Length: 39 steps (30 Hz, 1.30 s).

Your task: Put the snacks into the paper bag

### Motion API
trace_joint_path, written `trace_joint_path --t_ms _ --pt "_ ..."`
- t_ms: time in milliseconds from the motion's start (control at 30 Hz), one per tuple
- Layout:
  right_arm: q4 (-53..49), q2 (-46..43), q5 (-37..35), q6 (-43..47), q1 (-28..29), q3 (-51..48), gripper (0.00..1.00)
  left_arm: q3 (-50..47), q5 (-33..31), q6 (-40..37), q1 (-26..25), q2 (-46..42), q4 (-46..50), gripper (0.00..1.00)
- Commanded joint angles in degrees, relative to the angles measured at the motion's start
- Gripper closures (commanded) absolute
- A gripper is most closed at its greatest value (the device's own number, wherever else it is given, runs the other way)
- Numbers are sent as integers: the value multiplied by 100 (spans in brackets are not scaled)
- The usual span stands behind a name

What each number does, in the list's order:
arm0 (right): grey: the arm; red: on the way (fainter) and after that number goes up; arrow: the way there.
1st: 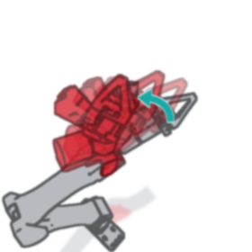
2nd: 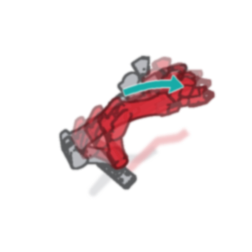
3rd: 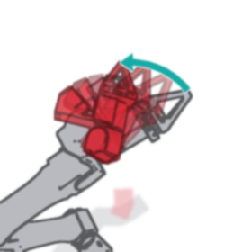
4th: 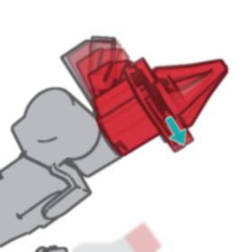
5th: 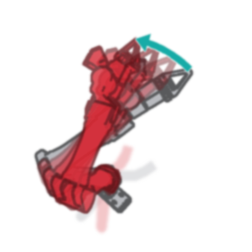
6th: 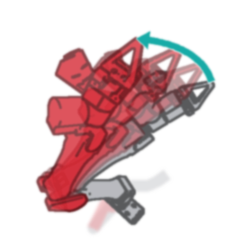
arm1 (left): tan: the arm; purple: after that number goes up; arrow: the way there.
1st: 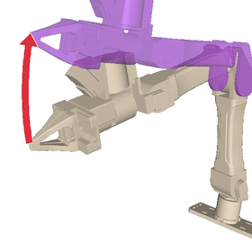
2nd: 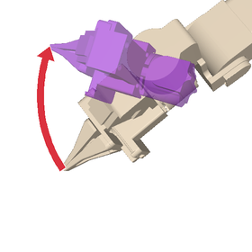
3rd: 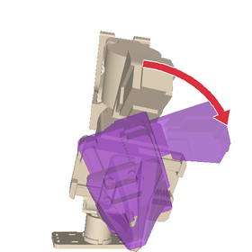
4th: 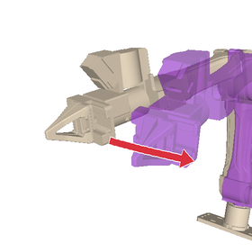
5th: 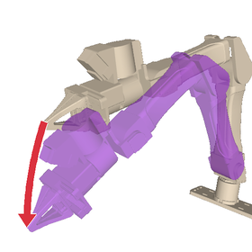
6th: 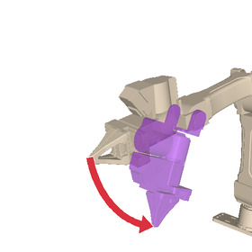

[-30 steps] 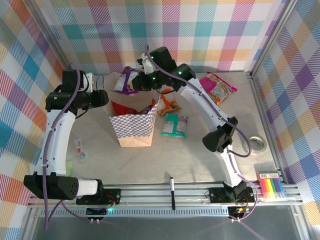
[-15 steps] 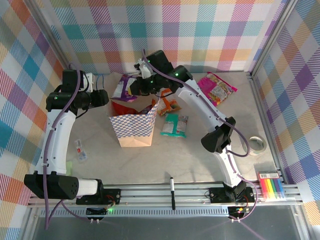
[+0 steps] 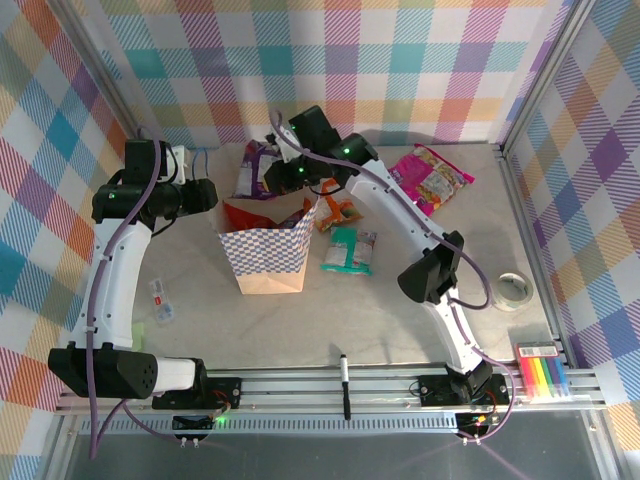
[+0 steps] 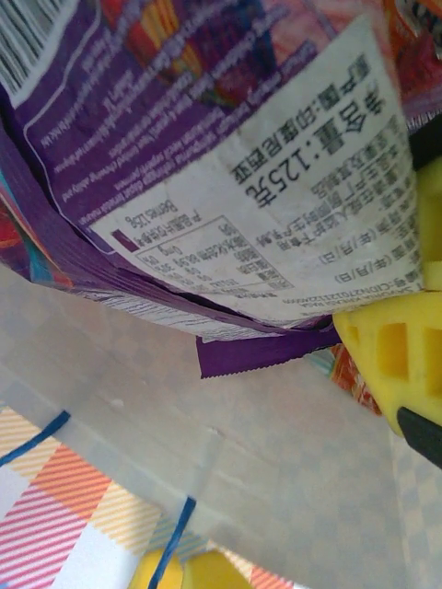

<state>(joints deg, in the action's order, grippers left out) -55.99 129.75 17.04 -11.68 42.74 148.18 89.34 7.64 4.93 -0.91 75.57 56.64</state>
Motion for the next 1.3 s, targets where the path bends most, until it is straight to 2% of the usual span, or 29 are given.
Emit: trace_joint_path --t_ms 0,400,800,867,900,967,1000,1067,1267 --pt "389 75 -358 712 24 19 100 -83 -21 34 73 48 -102 45" --pt "1559 106 -876 1878 33 -608 100 -106 -61 113 71 125 -171 46" --pt "2208 220 -1779 2229 118 -781 100 -166 -105 123 73 105 -245 46" --pt "2141 281 -2017 2258 138 -683 91 -161 -110 124 73 104 -250 46" --pt "2104 309 -2164 2259 153 -645 79 -153 -110 123 73 107 -250 46" --pt "2023 361 -2484 2233 164 -553 72 -141 -105 122 73 116 -259 46" --pt "1951 392 -2602 2210 164 -488 64 -144 -98 122 71 124 -266 46" --pt "1799 434 -2742 2151 174 -329 42 -145 -83 137 73 133 -273 46" --pt "1570 192 -2653 1810 195 -166 37 -149 -12 149 73 134 -277 46"
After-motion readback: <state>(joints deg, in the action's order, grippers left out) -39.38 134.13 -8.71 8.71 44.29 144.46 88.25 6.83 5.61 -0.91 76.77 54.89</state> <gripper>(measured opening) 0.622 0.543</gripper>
